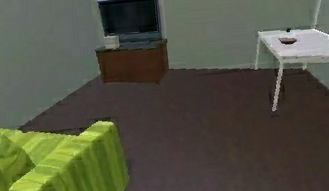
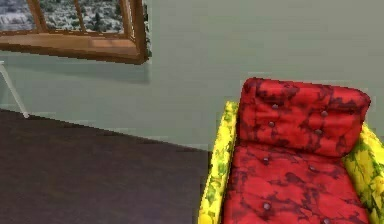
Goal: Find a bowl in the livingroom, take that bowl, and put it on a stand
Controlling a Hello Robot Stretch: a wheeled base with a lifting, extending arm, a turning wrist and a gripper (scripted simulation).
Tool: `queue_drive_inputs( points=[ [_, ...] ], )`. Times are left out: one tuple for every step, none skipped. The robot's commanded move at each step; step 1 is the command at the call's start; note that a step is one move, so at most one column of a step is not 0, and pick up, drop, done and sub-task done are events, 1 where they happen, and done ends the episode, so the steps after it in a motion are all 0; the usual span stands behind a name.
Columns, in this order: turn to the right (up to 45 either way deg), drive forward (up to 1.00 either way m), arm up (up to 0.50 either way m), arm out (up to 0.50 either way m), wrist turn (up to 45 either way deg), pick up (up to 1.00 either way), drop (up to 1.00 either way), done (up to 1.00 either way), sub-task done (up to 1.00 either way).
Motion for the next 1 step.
queue_drive_inputs(
  points=[
    [0.0, 0.10, 0.00, 0.00, 0.0, 0.00, 0.00, 0.00, 0.00]
  ],
)
